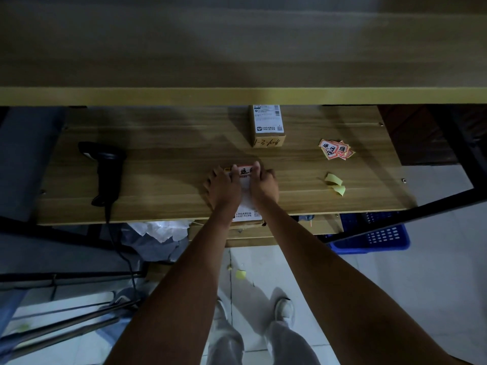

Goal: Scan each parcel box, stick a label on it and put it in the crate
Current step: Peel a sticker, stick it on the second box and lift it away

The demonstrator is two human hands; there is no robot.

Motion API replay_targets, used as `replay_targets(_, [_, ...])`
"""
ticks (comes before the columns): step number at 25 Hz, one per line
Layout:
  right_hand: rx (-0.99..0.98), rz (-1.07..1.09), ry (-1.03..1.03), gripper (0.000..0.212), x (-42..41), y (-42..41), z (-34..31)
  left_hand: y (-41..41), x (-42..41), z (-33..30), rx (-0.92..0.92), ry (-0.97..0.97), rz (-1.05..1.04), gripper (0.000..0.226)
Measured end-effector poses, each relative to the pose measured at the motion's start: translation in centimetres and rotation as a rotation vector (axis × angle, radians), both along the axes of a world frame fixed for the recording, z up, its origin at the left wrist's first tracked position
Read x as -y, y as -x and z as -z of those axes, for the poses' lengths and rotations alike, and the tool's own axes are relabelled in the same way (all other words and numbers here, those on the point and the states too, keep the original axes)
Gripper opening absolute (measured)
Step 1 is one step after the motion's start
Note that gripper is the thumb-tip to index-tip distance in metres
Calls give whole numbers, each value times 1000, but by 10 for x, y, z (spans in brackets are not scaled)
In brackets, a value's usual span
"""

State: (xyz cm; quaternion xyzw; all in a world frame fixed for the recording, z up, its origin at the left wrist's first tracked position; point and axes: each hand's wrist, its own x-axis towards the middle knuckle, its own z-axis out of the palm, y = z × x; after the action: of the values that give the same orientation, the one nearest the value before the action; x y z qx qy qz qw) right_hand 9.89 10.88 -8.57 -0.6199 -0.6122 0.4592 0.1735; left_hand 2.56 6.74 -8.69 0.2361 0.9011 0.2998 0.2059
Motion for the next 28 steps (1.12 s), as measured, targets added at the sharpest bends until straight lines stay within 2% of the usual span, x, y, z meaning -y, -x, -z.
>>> replay_targets(4, [56,-55,-41,53,-3,-1,2,-1,0,-2,14,23,14,68])
replay_targets(8, [64,-28,-40,54,-1,2,0,1,1,-13,66,41,8,59])
replay_targets(10, [51,-35,25,50,-4,2,-1,5,2,-12,140,61,93,56])
replay_targets(12, [-122,-33,194,43,-11,-10,-7,16,7,-12,367,52,197,57])
replay_targets(14, [-284,-114,309,31,-9,-28,-15,25,15,-19,662,-99,134,52])
replay_targets(16, [-397,-145,330,22,2,-42,-16,26,29,-27,845,-218,66,41])
replay_targets(18, [-567,-88,328,36,19,-48,-22,21,44,-33,875,-350,147,37])
replay_targets(21, [-826,8,329,34,37,-48,-36,2,57,-49,899,-456,252,40])
replay_targets(24, [-855,79,281,27,41,-53,-52,-13,54,-62,820,-422,205,50])
replay_targets(26, [-853,130,265,36,43,-62,-58,-17,53,-67,859,-435,195,36])
replay_targets(28, [-831,144,239,50,46,-74,-62,-23,53,-70,903,-442,218,35])
